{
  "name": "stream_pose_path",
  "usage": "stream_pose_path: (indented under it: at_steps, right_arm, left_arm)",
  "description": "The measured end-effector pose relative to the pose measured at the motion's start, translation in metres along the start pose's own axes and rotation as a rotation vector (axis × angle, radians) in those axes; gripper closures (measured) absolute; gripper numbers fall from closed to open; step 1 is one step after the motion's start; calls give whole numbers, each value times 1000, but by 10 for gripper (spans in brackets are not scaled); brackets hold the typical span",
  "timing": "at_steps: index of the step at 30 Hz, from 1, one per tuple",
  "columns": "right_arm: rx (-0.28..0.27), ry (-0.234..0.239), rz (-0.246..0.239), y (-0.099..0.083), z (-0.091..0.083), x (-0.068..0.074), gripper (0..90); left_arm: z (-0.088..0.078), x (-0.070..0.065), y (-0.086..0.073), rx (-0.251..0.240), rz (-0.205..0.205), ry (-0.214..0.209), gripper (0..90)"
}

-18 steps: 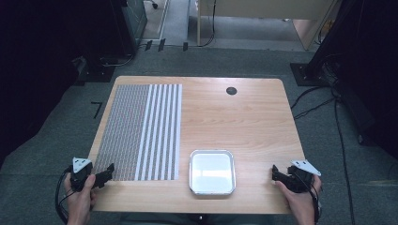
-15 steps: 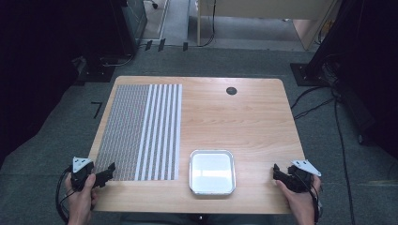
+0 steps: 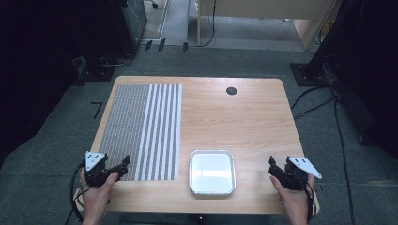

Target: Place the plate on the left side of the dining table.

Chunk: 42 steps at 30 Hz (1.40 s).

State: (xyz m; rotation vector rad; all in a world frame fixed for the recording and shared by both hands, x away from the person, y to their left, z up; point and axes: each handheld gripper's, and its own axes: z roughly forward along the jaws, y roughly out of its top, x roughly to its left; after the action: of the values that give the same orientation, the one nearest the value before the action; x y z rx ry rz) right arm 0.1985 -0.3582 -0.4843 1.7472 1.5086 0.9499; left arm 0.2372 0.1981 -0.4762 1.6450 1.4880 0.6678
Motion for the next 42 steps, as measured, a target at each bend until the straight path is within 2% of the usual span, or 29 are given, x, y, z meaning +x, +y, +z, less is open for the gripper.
stream_pose_path:
  at_steps: [1, 2, 3, 4, 7, 9, 11, 13, 16, 20, 23, 28, 31, 32, 33, 35, 36, 39, 42]
  right_arm:
    - [0, 0, 0, 0, 0, 0, 358]
    - [-19, 8, -1, 2, -2, 7, 405]
    - [-25, 16, 0, 3, -2, 10, 425]
    - [-31, 29, 1, 4, -3, 13, 432]
    - [-50, 48, -10, 7, -3, 22, 427]
    - [-48, 56, -18, 8, -3, 25, 428]
    - [-41, 74, -41, 10, 0, 34, 443]
    - [-39, 93, -61, 10, 1, 40, 464]
    - [-36, 115, -88, 10, 4, 48, 518]
    - [-39, 154, -97, 11, 6, 59, 589]
    - [-47, 189, -90, 12, 6, 67, 621]
    - [-24, 232, -68, 10, 6, 77, 648]
    - [-6, 274, -71, 6, 5, 82, 648]
    - [-1, 279, -72, 5, 5, 83, 654]
    - [5, 285, -74, 3, 5, 84, 679]
    - [9, 291, -74, 2, 5, 85, 693]
    - [11, 311, -55, -1, 6, 85, 728]
    - [21, 318, -34, -4, 10, 83, 771]
    - [54, 339, -19, -8, 12, 82, 827]
  left_arm:
    - [0, -4, 1, -4, 7, -4, 138]
    - [0, -12, 3, -7, 9, -19, 142]
    - [0, -12, 3, -7, 9, -19, 143]
    - [0, -17, 4, -11, 4, -35, 147]
    - [3, -33, 6, -12, 22, -56, 147]
    - [4, -37, 7, -14, 24, -60, 152]
    - [6, -49, 10, -21, 21, -56, 164]
    - [7, -53, 10, -26, 21, -51, 215]
    - [10, -71, 12, -37, 26, -56, 238]
    - [12, -91, 12, -44, 39, -75, 268]
    - [14, -106, 10, -45, 44, -106, 296]
    - [19, -131, 5, -27, 45, -140, 322]
    - [22, -144, 0, -12, 61, -156, 345]
    - [22, -144, 0, -12, 61, -156, 361]
    - [24, -152, -4, -3, 77, -164, 377]
    - [24, -156, -6, 2, 87, -175, 449]
    - [26, -162, -10, 16, 92, -189, 474]
    - [27, -169, -14, 29, 83, -198, 488]
    - [27, -177, -19, 39, 104, -219, 560]
